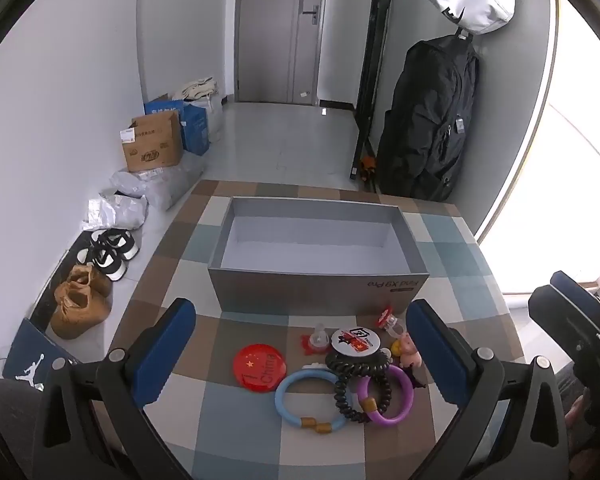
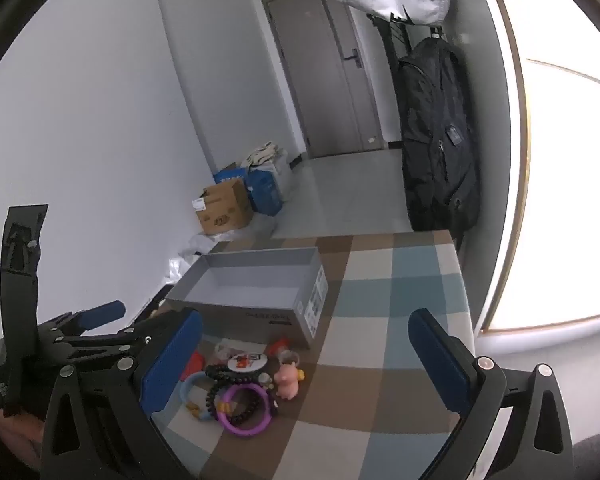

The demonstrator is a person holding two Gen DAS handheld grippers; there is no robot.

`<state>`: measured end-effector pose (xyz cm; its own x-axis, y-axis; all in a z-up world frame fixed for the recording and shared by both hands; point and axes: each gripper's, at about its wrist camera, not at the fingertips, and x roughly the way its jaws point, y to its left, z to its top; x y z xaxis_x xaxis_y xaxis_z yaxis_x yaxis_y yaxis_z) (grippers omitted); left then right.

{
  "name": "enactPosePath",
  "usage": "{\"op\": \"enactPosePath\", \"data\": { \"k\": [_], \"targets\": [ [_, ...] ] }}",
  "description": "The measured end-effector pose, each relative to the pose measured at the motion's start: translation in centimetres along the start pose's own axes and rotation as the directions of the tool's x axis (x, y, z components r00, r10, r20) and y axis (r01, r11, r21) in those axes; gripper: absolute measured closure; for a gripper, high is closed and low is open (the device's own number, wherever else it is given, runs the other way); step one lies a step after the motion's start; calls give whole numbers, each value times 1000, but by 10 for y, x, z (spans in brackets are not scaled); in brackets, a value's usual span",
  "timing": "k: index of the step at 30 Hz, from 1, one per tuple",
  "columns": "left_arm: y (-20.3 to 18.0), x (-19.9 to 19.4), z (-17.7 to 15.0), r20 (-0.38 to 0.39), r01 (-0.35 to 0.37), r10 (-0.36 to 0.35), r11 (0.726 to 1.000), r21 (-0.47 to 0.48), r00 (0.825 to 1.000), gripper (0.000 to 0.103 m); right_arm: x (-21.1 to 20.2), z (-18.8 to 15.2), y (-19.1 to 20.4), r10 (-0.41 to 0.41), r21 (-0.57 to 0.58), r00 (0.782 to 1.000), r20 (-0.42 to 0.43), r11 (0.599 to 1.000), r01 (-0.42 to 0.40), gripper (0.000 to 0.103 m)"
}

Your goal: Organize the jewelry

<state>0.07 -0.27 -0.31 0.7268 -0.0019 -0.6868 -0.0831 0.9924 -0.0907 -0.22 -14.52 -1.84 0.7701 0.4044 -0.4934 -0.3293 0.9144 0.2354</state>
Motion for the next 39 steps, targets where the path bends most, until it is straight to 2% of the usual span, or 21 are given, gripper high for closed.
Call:
{"op": "enactPosePath", "data": {
  "k": [9,23,39],
  "targets": [
    [6,5,-2,-2,5,-5,1000,-4,1000,1,-8,0,0,-36,-8,999,26,999,37,0],
    [1,-9,-2,-13,9,-9,1000,-6,1000,1,-8,1,1,-33,-5,999,23,999,33,0],
    [2,1,1,-25,14,-14,1000,-3,1000,1,-6,0,-2,-19,1,1000,17,1000,19,0]
  ]
}}
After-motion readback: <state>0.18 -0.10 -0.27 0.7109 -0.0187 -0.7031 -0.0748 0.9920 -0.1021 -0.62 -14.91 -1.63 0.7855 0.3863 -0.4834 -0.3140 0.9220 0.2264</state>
